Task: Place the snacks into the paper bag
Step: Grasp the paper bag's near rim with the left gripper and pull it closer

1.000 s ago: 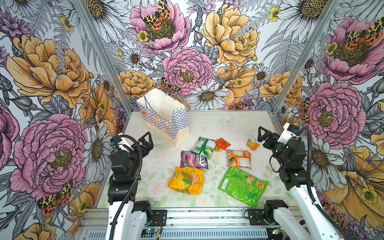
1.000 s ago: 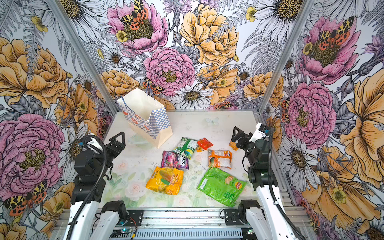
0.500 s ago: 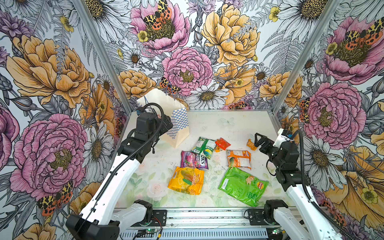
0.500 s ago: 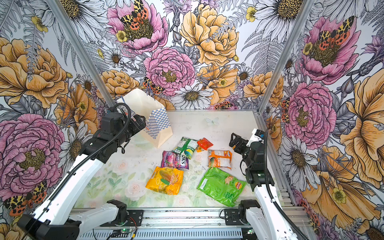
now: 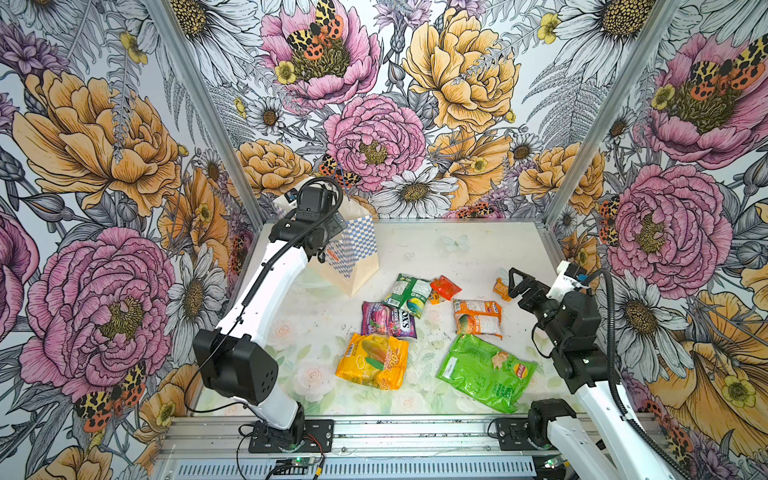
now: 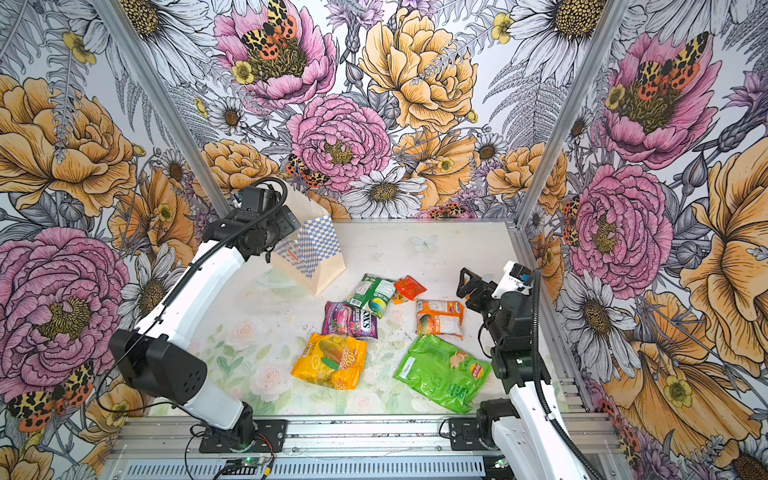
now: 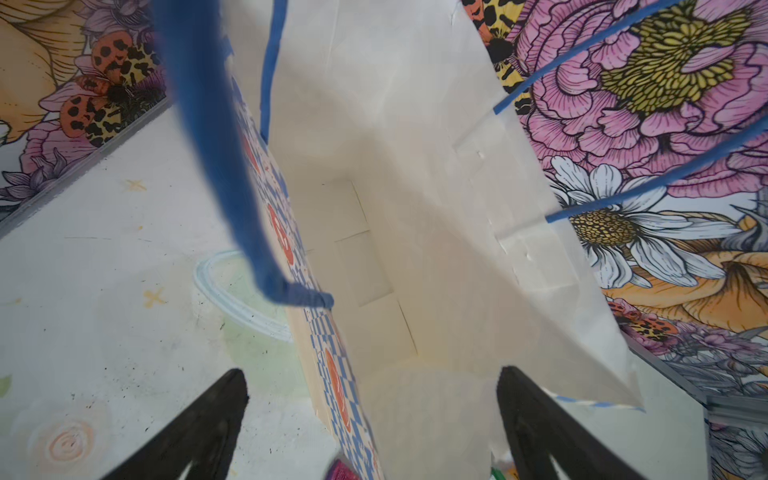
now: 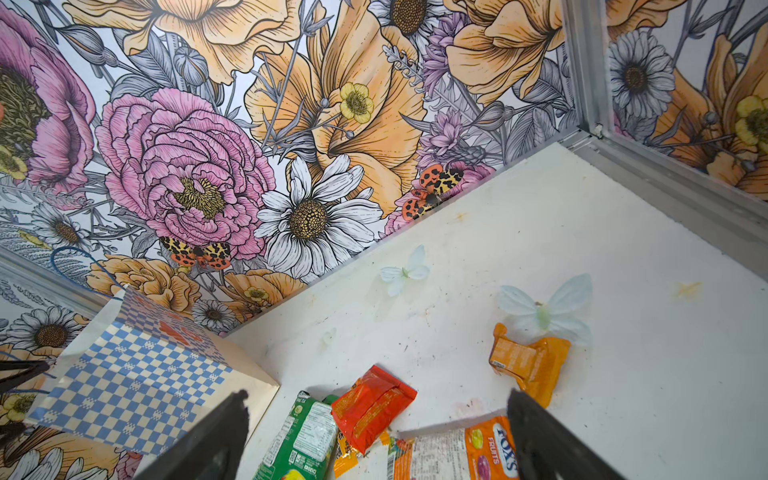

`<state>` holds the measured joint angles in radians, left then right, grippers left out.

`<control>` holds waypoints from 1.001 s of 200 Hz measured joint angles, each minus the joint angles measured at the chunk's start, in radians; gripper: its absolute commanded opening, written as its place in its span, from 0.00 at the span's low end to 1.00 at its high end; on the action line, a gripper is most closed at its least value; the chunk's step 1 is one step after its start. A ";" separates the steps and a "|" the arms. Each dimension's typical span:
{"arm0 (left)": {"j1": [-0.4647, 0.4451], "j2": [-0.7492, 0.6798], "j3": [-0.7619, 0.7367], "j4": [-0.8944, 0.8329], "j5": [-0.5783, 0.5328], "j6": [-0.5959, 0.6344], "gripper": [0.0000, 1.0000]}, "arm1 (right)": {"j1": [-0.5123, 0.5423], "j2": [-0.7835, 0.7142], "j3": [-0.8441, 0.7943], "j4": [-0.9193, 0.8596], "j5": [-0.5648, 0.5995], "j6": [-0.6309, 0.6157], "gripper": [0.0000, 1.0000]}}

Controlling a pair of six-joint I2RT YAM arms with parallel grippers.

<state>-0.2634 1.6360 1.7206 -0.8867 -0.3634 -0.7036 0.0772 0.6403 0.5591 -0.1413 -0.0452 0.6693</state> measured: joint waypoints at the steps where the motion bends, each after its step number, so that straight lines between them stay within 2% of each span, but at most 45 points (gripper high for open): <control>1: 0.000 0.003 0.003 -0.001 -0.001 0.001 0.89 | 0.002 -0.001 0.000 0.000 0.001 0.000 0.98; 74: 0.028 0.137 0.099 -0.105 -0.095 0.027 0.57 | 0.051 -0.014 0.000 0.003 0.058 0.000 0.97; 156: 0.060 0.140 0.099 -0.127 -0.100 0.065 0.04 | 0.051 -0.013 -0.005 0.003 0.080 0.000 0.96; 174: 0.068 0.138 0.099 -0.128 -0.099 0.082 0.00 | 0.051 -0.010 -0.011 0.003 0.087 0.000 0.96; 200: 0.074 0.126 0.099 -0.128 -0.098 0.121 0.00 | 0.051 -0.010 -0.014 0.003 0.097 0.000 0.96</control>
<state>-0.1890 1.7615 1.8194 -1.0145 -0.4618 -0.5831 0.1280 0.6308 0.5449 -0.1383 0.0521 0.6693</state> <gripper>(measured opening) 0.056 0.957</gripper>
